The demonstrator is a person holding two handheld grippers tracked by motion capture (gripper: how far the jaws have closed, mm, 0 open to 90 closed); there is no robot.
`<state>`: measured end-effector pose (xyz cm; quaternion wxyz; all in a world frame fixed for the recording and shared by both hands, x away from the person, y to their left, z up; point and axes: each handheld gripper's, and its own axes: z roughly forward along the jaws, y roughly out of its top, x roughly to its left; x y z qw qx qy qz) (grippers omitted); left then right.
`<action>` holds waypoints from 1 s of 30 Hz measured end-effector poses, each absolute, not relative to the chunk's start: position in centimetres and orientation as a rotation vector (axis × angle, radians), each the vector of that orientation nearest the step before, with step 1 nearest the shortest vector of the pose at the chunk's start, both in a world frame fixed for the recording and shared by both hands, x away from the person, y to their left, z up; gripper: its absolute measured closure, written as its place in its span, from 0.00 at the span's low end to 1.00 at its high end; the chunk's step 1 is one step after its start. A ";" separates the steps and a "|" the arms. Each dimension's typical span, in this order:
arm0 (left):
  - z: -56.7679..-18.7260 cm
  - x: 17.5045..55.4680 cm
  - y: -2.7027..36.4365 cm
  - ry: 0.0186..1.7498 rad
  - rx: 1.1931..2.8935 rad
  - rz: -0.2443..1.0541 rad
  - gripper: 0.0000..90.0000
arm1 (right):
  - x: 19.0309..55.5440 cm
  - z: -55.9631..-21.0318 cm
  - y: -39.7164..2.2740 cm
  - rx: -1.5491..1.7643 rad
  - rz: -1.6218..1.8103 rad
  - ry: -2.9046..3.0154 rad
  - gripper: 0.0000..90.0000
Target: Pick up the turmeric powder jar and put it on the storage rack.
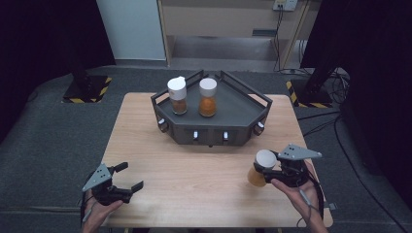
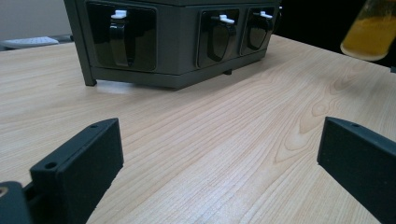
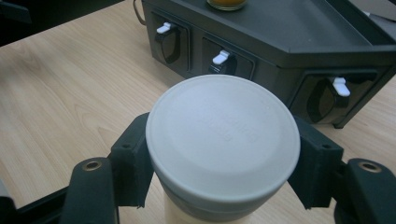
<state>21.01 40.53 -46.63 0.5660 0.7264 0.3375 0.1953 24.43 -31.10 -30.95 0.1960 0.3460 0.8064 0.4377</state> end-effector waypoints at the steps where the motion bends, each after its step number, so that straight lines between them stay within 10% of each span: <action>1: -46.6 21.0 40.5 0.794 1.707 0.459 0.00 | 24.6 -30.7 -31.0 0.970 1.225 2.260 0.37; 30: -46.6 20.9 40.6 0.795 1.704 0.462 0.00 | 31.7 -21.9 -27.1 0.886 1.213 2.284 0.37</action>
